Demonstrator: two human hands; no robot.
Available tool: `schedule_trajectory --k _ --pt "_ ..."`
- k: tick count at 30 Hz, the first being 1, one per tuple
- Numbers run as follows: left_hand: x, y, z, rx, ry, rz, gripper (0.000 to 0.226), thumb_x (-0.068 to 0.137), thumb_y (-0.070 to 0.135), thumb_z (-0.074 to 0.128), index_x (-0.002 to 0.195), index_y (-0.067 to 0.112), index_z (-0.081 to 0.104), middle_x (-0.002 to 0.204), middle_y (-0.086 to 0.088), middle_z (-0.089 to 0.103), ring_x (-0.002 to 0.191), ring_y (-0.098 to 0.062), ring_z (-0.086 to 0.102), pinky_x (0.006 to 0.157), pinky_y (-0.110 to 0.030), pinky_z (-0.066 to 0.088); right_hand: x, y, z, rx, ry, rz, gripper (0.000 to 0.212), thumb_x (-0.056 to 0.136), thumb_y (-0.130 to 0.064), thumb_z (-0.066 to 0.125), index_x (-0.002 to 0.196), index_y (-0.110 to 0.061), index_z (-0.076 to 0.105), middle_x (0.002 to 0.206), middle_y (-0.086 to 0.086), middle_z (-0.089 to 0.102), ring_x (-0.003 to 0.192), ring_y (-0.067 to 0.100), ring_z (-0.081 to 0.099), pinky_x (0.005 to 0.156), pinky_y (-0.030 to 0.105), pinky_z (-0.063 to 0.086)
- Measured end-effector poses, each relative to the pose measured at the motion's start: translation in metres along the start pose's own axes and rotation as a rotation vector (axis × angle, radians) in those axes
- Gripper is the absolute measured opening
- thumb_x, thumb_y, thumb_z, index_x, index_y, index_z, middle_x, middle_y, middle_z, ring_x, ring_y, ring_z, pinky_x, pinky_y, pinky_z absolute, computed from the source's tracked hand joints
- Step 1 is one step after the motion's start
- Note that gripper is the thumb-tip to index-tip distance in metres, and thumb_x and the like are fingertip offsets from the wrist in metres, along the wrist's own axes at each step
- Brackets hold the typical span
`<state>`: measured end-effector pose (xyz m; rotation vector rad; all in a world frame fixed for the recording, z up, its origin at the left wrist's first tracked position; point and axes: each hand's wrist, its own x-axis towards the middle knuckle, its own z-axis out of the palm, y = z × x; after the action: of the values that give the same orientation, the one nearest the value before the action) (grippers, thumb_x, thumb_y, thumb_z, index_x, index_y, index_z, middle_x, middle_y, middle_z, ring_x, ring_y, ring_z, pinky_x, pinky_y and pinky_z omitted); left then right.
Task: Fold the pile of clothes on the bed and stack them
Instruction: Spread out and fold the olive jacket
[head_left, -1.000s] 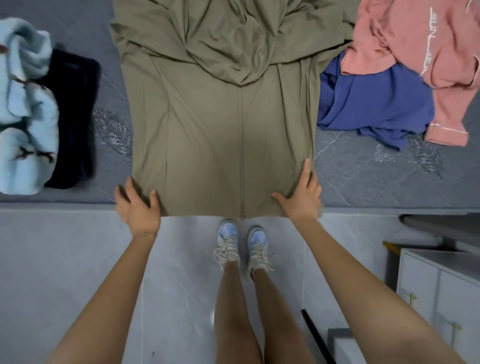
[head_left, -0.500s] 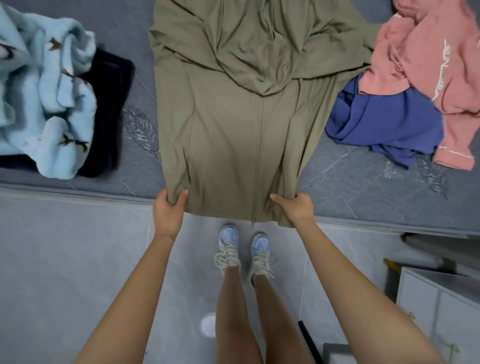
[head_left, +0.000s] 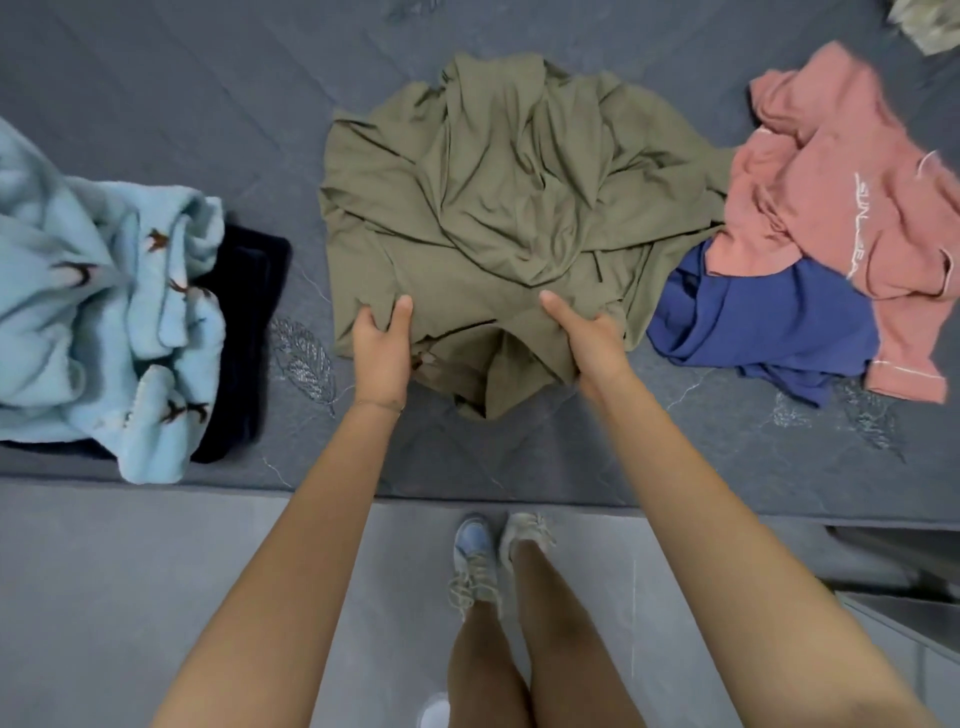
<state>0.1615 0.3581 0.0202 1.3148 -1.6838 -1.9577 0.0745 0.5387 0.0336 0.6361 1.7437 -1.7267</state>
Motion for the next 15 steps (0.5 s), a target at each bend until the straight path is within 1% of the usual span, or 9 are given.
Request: schedule_trajectory --k 1,2,3,4,6,8,10,13,15 --pt "0.007 0.009 0.008 -0.047 0.013 -0.035 0.003 0.100 0.018 0.055 0.102 0.020 0.053 0.111 0.001 0.060 0.107 -0.019 0.059 0.096 -0.045 0.053 0.007 -0.012 0.000 0.023 0.039 -0.017 0.026 0.087 -0.022 0.073 0.110 -0.013 0.064 0.103 -0.004 0.070 0.092 0.009 0.067 0.083 0.024 0.056" --pt "0.015 0.019 0.016 -0.101 0.020 -0.077 0.007 0.101 0.018 0.052 0.108 0.016 0.051 0.112 -0.001 0.059 0.103 -0.017 0.060 0.084 -0.041 0.059 0.017 -0.021 -0.003 0.044 0.078 -0.025 0.034 0.087 -0.024 0.074 0.116 -0.010 0.063 0.108 -0.001 0.070 0.096 0.012 0.067 0.085 0.026 0.056" --pt "0.024 0.028 0.025 -0.161 0.020 -0.107 0.013 0.102 0.017 0.050 0.114 0.014 0.047 0.113 -0.002 0.058 0.099 -0.016 0.061 0.073 -0.037 0.061 0.028 -0.032 -0.005 0.065 0.112 -0.023 0.042 0.086 -0.026 0.075 0.121 -0.008 0.061 0.112 0.002 0.069 0.100 0.014 0.066 0.084 0.027 0.056" --pt "0.032 0.035 0.032 -0.206 0.024 -0.118 0.016 0.103 0.016 0.048 0.118 0.012 0.045 0.113 -0.003 0.058 0.097 -0.016 0.062 0.067 -0.036 0.062 0.039 -0.041 -0.010 0.092 0.140 -0.016 0.047 0.085 -0.028 0.075 0.124 -0.008 0.059 0.114 0.003 0.068 0.101 0.016 0.066 0.082 0.026 0.056" --pt "0.052 0.052 0.045 -0.235 0.045 -0.109 0.022 0.103 0.015 0.047 0.124 0.009 0.044 0.117 -0.007 0.057 0.096 -0.018 0.063 0.065 -0.035 0.062 0.064 -0.060 -0.019 0.168 0.175 0.004 0.054 0.084 -0.030 0.077 0.129 -0.007 0.055 0.114 0.002 0.067 0.103 0.018 0.065 0.082 0.028 0.056" --pt "0.072 0.065 0.057 -0.233 0.072 -0.104 0.030 0.104 0.015 0.046 0.132 0.005 0.044 0.119 -0.009 0.058 0.093 -0.020 0.065 0.065 -0.035 0.062 0.087 -0.077 -0.027 0.197 0.211 0.021 0.063 0.081 -0.033 0.079 0.132 -0.007 0.053 0.118 0.004 0.066 0.106 0.021 0.064 0.093 0.038 0.054" --pt "0.091 0.075 0.066 -0.253 0.108 -0.121 0.035 0.104 0.016 0.046 0.136 0.004 0.044 0.121 -0.010 0.059 0.098 -0.024 0.065 0.066 -0.035 0.061 0.108 -0.094 -0.035 0.212 0.243 0.031 0.069 0.077 -0.036 0.082 0.132 -0.005 0.053 0.121 0.006 0.066 0.108 0.024 0.065 0.097 0.044 0.053" --pt "0.117 0.085 0.080 -0.309 0.141 -0.129 0.033 0.103 0.016 0.046 0.135 0.004 0.047 0.129 -0.015 0.058 0.111 -0.029 0.062 0.067 -0.035 0.061 0.137 -0.116 -0.038 0.217 0.274 0.032 0.067 0.078 -0.035 0.081 0.131 -0.004 0.054 0.120 0.008 0.066 0.109 0.025 0.065 0.097 0.044 0.053" --pt "0.131 0.089 0.091 -0.307 0.129 -0.133 0.027 0.104 0.016 0.046 0.129 0.006 0.049 0.126 -0.014 0.060 0.114 -0.031 0.061 0.067 -0.034 0.060 0.154 -0.130 -0.034 0.195 0.295 0.032 0.073 0.080 -0.037 0.079 0.136 -0.003 0.049 0.124 0.009 0.063 0.110 0.025 0.062 0.100 0.044 0.051"
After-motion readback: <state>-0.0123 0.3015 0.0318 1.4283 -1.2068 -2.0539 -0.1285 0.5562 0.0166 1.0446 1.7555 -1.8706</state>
